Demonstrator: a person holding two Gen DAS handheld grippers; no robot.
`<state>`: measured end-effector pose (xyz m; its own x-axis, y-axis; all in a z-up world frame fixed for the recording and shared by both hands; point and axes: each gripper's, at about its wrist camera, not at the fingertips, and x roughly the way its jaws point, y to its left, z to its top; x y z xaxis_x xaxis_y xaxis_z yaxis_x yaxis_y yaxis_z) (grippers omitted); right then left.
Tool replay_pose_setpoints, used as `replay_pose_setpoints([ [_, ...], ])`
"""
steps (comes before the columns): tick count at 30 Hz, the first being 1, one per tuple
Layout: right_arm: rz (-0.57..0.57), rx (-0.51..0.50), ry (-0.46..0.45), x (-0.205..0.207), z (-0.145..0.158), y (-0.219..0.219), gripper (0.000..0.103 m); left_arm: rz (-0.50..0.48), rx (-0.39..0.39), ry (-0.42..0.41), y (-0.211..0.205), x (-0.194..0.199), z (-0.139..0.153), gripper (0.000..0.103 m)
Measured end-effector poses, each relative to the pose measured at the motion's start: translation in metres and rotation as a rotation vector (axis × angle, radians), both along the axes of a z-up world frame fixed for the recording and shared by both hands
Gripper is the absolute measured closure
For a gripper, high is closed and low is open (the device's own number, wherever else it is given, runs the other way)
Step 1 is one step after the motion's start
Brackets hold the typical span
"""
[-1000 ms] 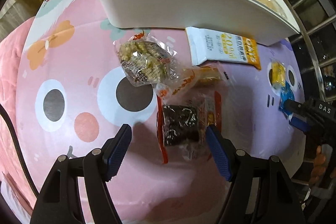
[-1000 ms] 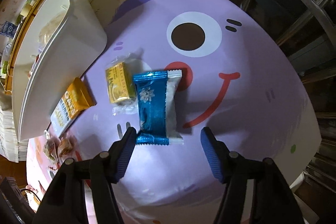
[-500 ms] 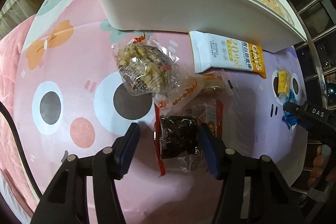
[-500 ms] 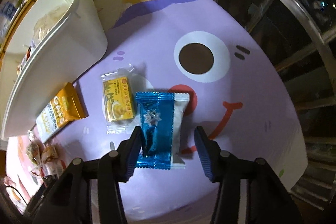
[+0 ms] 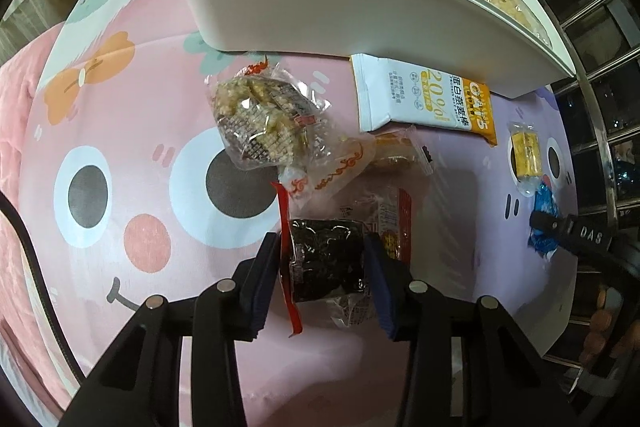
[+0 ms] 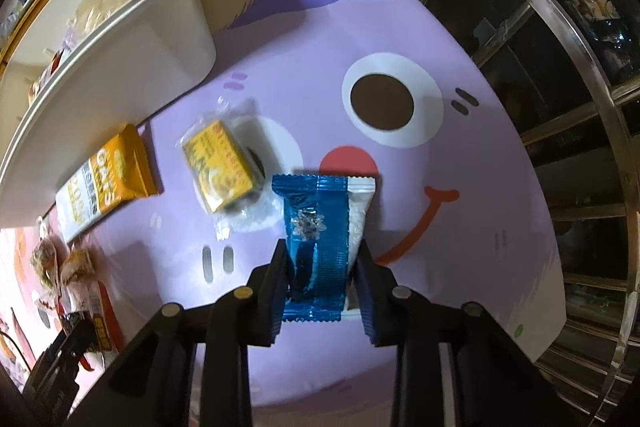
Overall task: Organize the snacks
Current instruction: 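Carry the candy and chocolate packet over the white tray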
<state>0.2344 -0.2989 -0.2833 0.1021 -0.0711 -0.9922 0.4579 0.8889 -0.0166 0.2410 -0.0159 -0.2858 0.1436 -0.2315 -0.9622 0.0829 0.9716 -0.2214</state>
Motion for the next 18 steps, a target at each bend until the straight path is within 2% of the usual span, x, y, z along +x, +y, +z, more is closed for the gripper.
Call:
replay_pose_setpoints([
  [12,0.164,0.061,0.114,-0.035,-0.006,0.043,0.074,0.039,-0.034,-0.011,0.023,-0.02,0.018,0.062],
  [18,0.26,0.096,0.102,-0.05,-0.003,0.077,0.075,0.111,-0.033,-0.026,0.048,-0.028,0.038,0.062],
])
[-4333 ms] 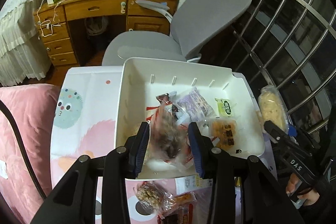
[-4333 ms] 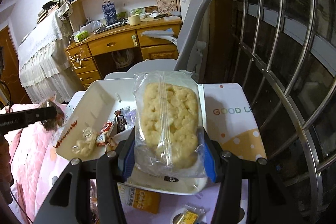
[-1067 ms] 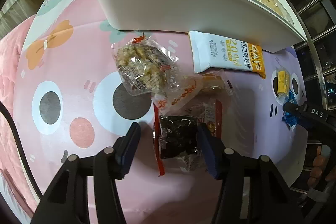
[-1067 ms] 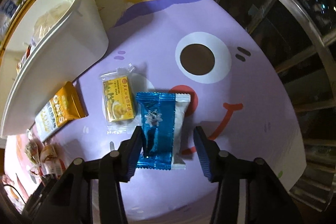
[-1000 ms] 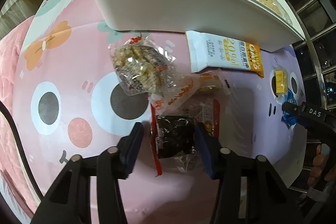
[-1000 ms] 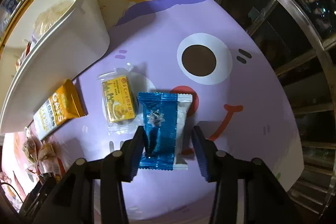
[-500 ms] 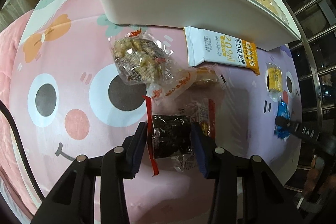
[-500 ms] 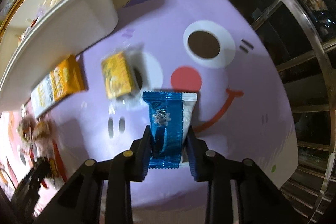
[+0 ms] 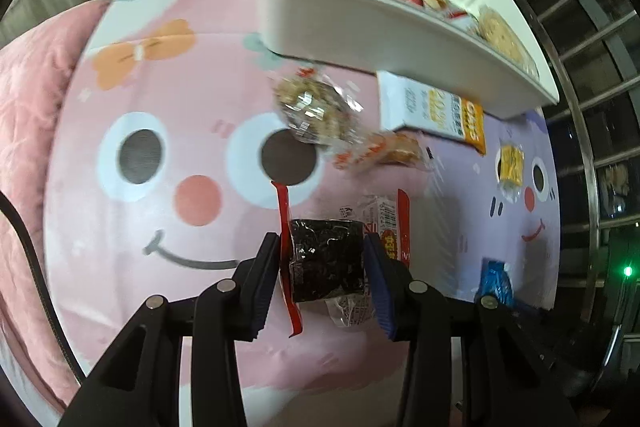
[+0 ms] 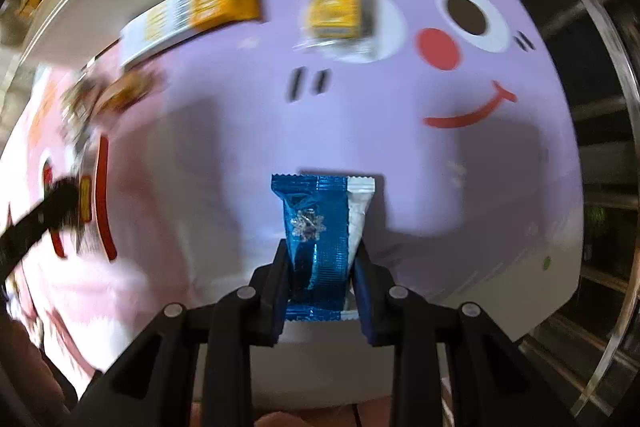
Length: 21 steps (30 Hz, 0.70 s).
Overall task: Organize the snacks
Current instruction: 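Carry the candy and chocolate packet over the white tray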
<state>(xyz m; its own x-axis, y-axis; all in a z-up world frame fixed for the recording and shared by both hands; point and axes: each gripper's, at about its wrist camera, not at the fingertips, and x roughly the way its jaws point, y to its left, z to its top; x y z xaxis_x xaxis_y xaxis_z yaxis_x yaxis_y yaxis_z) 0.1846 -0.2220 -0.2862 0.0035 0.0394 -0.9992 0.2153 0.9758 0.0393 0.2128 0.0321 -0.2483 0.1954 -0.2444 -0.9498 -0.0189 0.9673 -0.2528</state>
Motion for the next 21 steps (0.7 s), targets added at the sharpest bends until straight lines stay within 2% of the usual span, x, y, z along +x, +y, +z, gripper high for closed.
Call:
replay_pose_setpoints([
  [3,0.076,0.019,-0.032,-0.002,0.008,0.016,0.075,0.034,0.013,-0.019,0.014,-0.001,0.013,0.062],
  [12,0.293,0.059,-0.204,0.014,0.054,0.051,0.075,0.118,0.046,-0.07,0.043,0.002,0.054,0.062],
  [15,0.382,0.074,-0.251,0.022,0.069,0.054,0.075,0.13,0.053,-0.09,0.048,0.008,0.07,0.062],
  [16,0.408,0.076,-0.262,0.013,0.074,0.056,0.075,0.132,0.051,-0.096,0.048,0.01,0.074,0.062],
  [17,0.428,0.079,-0.268,0.023,0.079,0.051,0.075,0.135,0.046,-0.1,0.048,0.013,0.078,0.062],
  [21,0.461,0.109,-0.297,0.035,0.095,0.051,0.075,0.147,0.038,-0.119,0.048,0.028,0.094,0.062],
])
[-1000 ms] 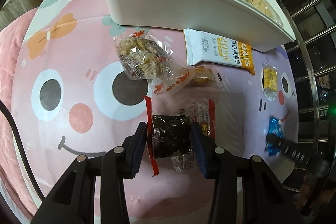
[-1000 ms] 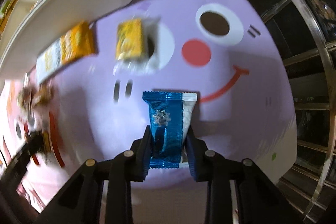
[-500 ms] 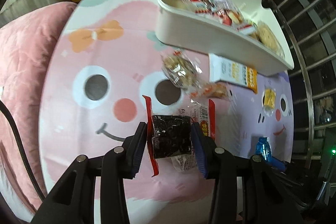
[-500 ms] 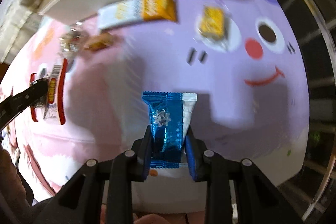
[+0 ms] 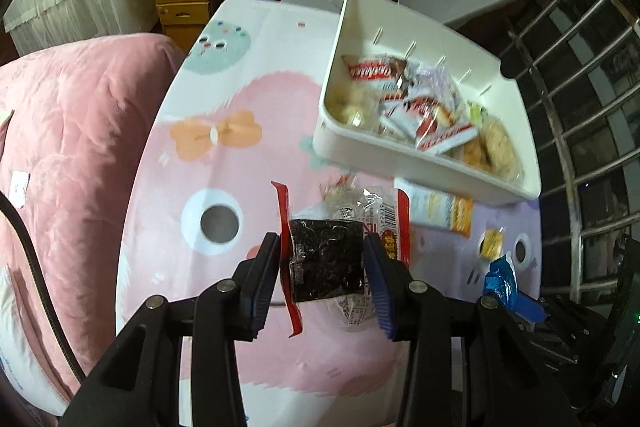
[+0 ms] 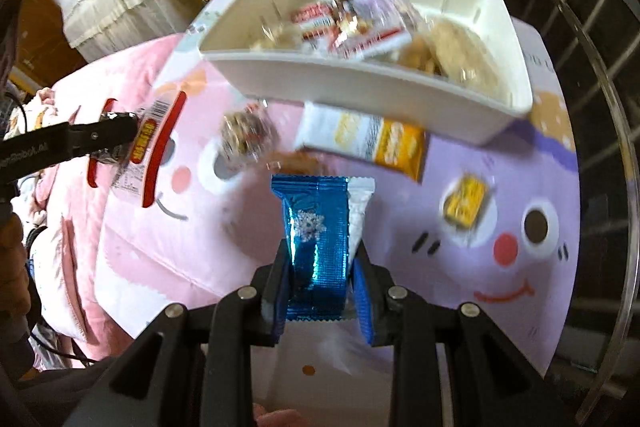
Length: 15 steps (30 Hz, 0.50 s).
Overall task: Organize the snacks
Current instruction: 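Carry the candy and chocolate packet over the white tray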
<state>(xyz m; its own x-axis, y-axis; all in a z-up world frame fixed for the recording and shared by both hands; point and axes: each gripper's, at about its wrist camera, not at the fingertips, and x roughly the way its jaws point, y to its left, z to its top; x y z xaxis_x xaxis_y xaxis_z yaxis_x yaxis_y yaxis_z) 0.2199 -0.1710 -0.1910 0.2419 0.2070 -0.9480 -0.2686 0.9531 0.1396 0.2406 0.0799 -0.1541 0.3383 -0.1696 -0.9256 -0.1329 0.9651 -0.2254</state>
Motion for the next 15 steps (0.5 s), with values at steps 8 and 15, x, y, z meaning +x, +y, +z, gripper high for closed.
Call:
replay_pose_setpoints([
  [8,0.05,0.014,-0.138,0.028,0.03,-0.005,0.075,-0.04,0.016,-0.042,-0.018,0.037,0.016,0.062],
  [15,0.003,0.039,-0.231,0.061,0.043,-0.02,0.075,-0.054,0.032,-0.064,-0.037,0.077,0.017,0.062],
])
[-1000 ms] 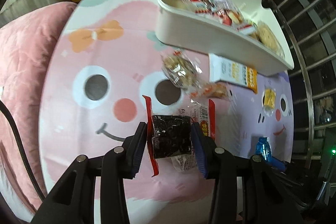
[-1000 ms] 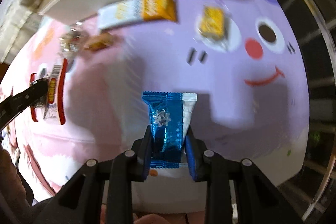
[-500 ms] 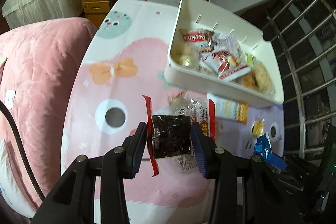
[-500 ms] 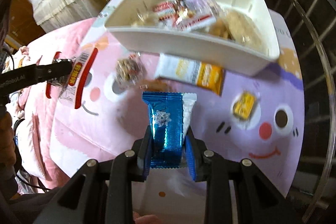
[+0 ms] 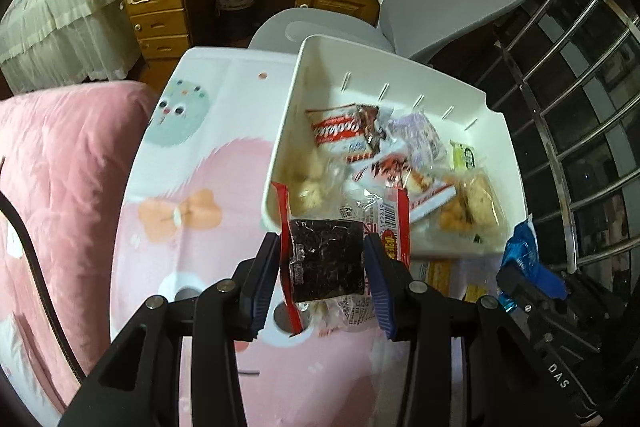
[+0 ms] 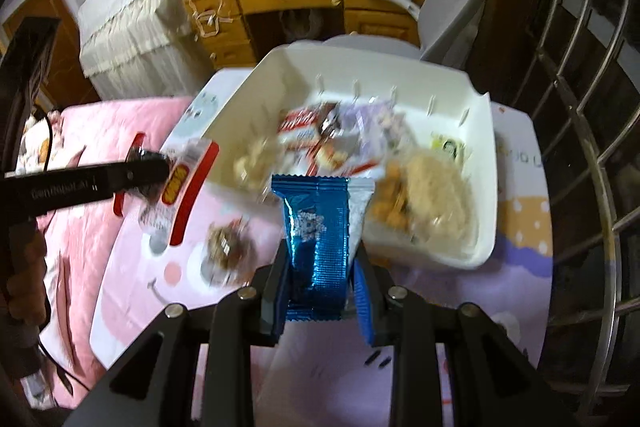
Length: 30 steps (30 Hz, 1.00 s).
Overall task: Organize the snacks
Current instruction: 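Carry the candy and chocolate packet over the white tray, then open both grippers to drop the candy and chocolate packet into the tray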
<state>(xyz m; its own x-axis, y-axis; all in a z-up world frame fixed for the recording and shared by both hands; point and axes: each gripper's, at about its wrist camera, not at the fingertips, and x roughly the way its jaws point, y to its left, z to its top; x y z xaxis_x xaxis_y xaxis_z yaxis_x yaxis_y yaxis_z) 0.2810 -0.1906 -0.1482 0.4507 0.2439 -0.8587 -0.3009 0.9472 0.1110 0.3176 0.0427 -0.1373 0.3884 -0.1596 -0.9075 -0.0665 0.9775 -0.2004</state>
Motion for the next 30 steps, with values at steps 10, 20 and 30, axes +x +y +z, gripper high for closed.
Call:
replay_pose_setpoints([
  [10,-0.085,0.063,-0.012,0.043,-0.016,-0.03,0.075,-0.006,-0.037,-0.052,-0.022,0.047,-0.01,0.062],
  [20,-0.101,0.072,0.077,0.06,-0.039,-0.04,0.068,-0.043,-0.03,-0.05,-0.037,0.057,-0.014,0.036],
  [30,-0.093,0.075,0.051,0.048,-0.027,-0.044,0.059,-0.014,-0.048,-0.022,-0.034,0.034,-0.003,0.026],
])
